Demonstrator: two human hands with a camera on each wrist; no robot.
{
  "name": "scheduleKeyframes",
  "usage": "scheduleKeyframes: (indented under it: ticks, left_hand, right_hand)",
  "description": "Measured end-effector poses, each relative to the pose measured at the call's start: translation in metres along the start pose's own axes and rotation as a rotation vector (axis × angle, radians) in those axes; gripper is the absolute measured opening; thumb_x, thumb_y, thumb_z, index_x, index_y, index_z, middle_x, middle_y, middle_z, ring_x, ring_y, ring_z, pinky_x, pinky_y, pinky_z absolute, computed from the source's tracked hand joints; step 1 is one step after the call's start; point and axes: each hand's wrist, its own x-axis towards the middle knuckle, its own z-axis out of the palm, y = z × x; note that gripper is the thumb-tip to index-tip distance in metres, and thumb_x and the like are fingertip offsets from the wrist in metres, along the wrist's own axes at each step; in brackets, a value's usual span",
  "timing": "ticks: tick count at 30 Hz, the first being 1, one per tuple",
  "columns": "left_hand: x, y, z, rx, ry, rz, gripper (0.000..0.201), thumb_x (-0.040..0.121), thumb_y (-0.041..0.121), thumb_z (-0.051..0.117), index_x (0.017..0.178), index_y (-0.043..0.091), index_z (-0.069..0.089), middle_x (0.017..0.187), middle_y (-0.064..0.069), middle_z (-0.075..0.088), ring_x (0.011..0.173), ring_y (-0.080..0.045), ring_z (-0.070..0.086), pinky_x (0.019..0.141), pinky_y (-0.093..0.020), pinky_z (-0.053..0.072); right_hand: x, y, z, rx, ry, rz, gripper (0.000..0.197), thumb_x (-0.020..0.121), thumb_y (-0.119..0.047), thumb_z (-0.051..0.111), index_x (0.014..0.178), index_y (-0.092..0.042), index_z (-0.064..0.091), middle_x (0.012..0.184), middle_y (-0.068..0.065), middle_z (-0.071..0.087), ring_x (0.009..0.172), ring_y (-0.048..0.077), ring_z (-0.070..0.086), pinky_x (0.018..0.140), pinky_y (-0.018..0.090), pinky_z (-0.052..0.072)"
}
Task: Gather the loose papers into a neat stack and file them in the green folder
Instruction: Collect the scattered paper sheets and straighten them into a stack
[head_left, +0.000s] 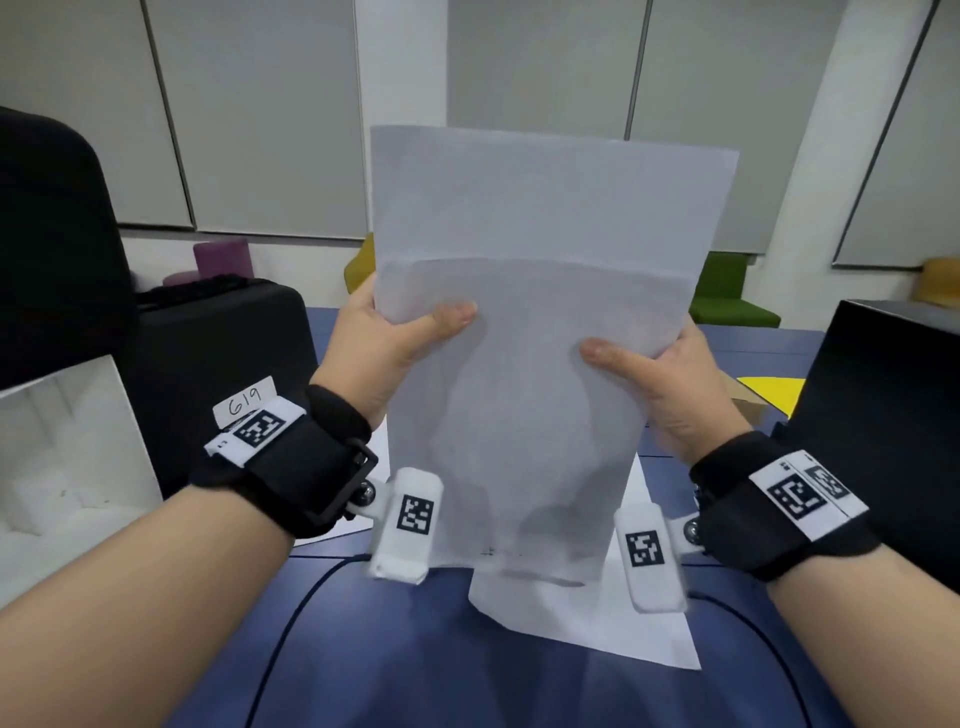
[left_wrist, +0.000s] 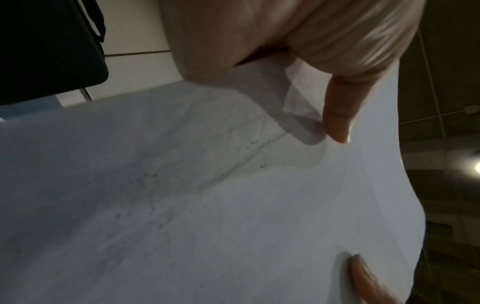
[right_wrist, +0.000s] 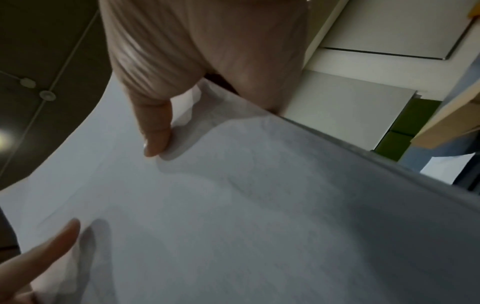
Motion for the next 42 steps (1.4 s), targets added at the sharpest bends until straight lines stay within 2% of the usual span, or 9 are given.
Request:
scheduleKeyframes:
  ticks: [5, 14, 19, 25, 29, 32, 36, 39, 42]
  left_hand:
    - [0.009, 0.005, 0.002, 0.051, 0.049, 0.085, 0.064, 0.059, 0.022, 0.086, 0.117, 0.01, 0.062, 0.125, -0.018, 0.063, 0.109, -0.027, 0.067, 0.091, -0.039, 0.056]
    - [0.004, -0.012, 0.001, 0.102, 0.122, 0.026, 0.088, 0.055, 0.025, 0.088, 0.13, 0.009, 0.044, 0.121, -0.011, 0.066, 0.109, -0.023, 0.067, 0.096, -0.049, 0.053]
    - [0.01, 0.015, 0.005, 0.453, 0.082, 0.337, 0.082, 0.074, 0.019, 0.078, 0.137, 0.035, 0.029, 0.121, 0.003, 0.049, 0.11, -0.02, 0.059, 0.098, -0.03, 0.049]
    - [0.019, 0.014, 0.003, 0.82, 0.008, 0.406, 0.028, 0.082, 0.013, 0.074, 0.107, 0.023, 0.07, 0.13, 0.001, 0.044, 0.111, 0.011, 0.044, 0.107, -0.022, 0.037]
    - [0.014, 0.009, -0.003, 0.728, 0.032, 0.47, 0.05, 0.08, 0.018, 0.077, 0.125, 0.024, 0.058, 0.137, -0.001, 0.039, 0.114, 0.013, 0.044, 0.105, -0.01, 0.034]
    - [0.01, -0.006, -0.015, 0.362, 0.002, 0.181, 0.075, 0.069, 0.021, 0.085, 0.131, 0.026, 0.042, 0.131, 0.0, 0.052, 0.115, -0.008, 0.059, 0.098, -0.028, 0.05]
    - [-0.009, -0.04, -0.029, 0.055, -0.226, -0.386, 0.069, 0.049, 0.03, 0.094, 0.11, 0.013, 0.069, 0.111, -0.006, 0.074, 0.101, -0.022, 0.071, 0.079, -0.03, 0.059]
    - [-0.016, -0.05, -0.021, 0.057, -0.114, -0.402, 0.023, 0.081, 0.009, 0.075, 0.103, 0.012, 0.07, 0.104, -0.005, 0.076, 0.095, -0.022, 0.072, 0.082, -0.032, 0.056]
    - [-0.014, -0.045, -0.012, 0.068, -0.05, -0.331, 0.014, 0.089, 0.002, 0.064, 0.097, 0.011, 0.071, 0.095, -0.001, 0.077, 0.086, -0.016, 0.073, 0.077, -0.028, 0.057]
  right_hand:
    - [0.009, -0.001, 0.003, 0.003, 0.075, -0.007, 0.079, 0.061, -0.007, 0.086, 0.13, -0.006, 0.047, 0.121, 0.01, 0.067, 0.109, 0.026, 0.067, 0.092, 0.047, 0.054]
    - [0.004, 0.017, -0.001, -0.053, 0.078, 0.086, 0.066, 0.07, -0.002, 0.08, 0.128, -0.01, 0.05, 0.118, 0.004, 0.068, 0.102, 0.018, 0.069, 0.072, 0.025, 0.058]
    - [0.003, 0.021, -0.003, -0.081, 0.07, 0.091, 0.069, 0.066, -0.006, 0.082, 0.127, -0.012, 0.049, 0.118, 0.004, 0.068, 0.102, 0.017, 0.069, 0.075, 0.026, 0.058]
    - [0.003, 0.023, -0.006, -0.056, 0.06, 0.086, 0.064, 0.069, -0.003, 0.079, 0.125, -0.012, 0.05, 0.116, 0.003, 0.068, 0.101, 0.017, 0.069, 0.075, 0.026, 0.058]
    - [0.002, 0.03, -0.01, -0.075, 0.032, 0.094, 0.057, 0.074, 0.004, 0.074, 0.126, -0.006, 0.052, 0.114, 0.007, 0.07, 0.097, 0.018, 0.071, 0.076, 0.027, 0.058]
    - [-0.003, 0.036, -0.013, -0.079, 0.057, 0.068, 0.049, 0.076, 0.006, 0.072, 0.121, -0.003, 0.057, 0.113, 0.009, 0.071, 0.097, 0.021, 0.071, 0.076, 0.029, 0.058]
    - [-0.018, 0.049, -0.008, -0.041, 0.108, 0.068, 0.036, 0.076, 0.004, 0.073, 0.11, -0.005, 0.066, 0.106, 0.009, 0.074, 0.095, 0.024, 0.071, 0.079, 0.035, 0.057]
    - [-0.024, 0.054, 0.0, -0.033, 0.083, 0.085, 0.027, 0.08, 0.001, 0.071, 0.105, -0.009, 0.069, 0.104, 0.007, 0.075, 0.096, 0.024, 0.071, 0.082, 0.037, 0.055]
    - [-0.02, 0.047, 0.005, -0.06, 0.082, 0.059, 0.021, 0.085, -0.001, 0.067, 0.104, -0.011, 0.069, 0.101, 0.003, 0.076, 0.096, 0.023, 0.071, 0.087, 0.04, 0.056]
